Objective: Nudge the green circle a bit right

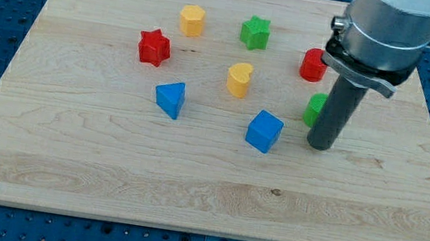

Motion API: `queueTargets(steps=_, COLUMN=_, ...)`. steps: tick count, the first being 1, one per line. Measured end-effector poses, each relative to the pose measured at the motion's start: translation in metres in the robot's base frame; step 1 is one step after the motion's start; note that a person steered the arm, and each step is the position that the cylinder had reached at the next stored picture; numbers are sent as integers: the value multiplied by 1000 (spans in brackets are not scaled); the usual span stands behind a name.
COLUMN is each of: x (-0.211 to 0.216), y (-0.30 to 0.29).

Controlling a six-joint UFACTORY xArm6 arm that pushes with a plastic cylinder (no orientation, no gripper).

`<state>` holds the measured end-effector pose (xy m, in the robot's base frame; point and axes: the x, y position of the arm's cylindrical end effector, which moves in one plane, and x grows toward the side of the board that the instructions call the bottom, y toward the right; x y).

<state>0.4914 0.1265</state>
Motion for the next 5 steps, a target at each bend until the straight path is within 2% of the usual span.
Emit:
queueTargets(steps=1, x=-11, y=-30)
queueTargets(steps=5, x=-37, y=-27)
